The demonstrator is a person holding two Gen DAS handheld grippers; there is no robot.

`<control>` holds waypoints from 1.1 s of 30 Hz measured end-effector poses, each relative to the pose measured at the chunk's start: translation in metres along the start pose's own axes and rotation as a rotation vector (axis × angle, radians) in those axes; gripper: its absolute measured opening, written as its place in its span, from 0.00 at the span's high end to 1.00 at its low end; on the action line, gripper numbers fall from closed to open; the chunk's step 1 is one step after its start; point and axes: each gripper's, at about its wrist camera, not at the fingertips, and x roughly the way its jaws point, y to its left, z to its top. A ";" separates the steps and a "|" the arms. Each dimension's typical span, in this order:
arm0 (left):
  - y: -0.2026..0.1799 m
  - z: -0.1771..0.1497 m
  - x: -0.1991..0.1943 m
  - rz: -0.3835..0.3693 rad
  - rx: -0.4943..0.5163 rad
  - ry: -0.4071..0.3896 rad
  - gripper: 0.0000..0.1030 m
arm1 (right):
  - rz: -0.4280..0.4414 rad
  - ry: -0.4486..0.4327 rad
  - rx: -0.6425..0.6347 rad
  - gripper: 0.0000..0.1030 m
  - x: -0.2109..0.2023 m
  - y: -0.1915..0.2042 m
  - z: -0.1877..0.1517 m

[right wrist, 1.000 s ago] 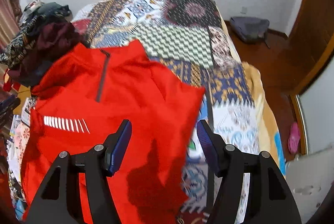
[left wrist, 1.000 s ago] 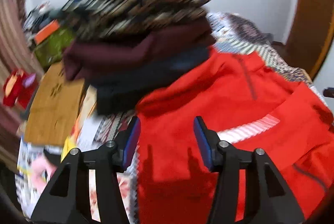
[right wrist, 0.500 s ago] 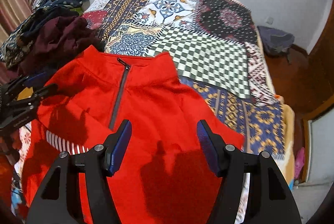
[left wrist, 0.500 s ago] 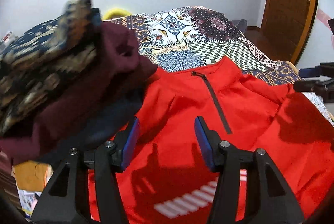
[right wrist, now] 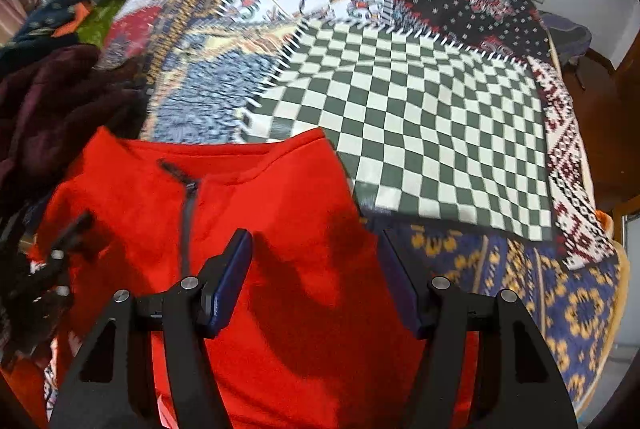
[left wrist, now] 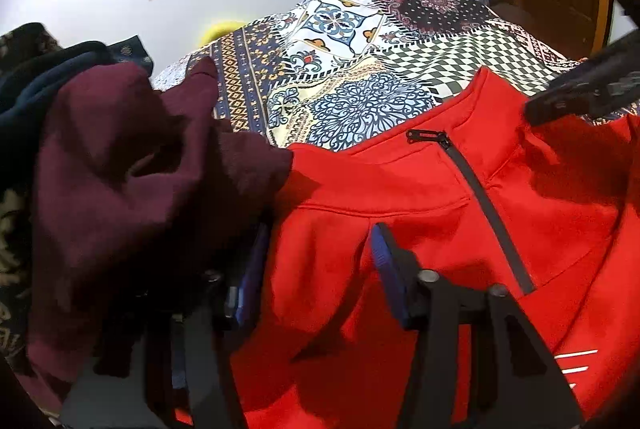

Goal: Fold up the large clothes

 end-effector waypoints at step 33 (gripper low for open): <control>0.041 -0.124 -0.176 -0.377 -0.266 -0.134 1.00 | 0.097 -0.231 -0.175 0.91 -0.164 0.063 -0.202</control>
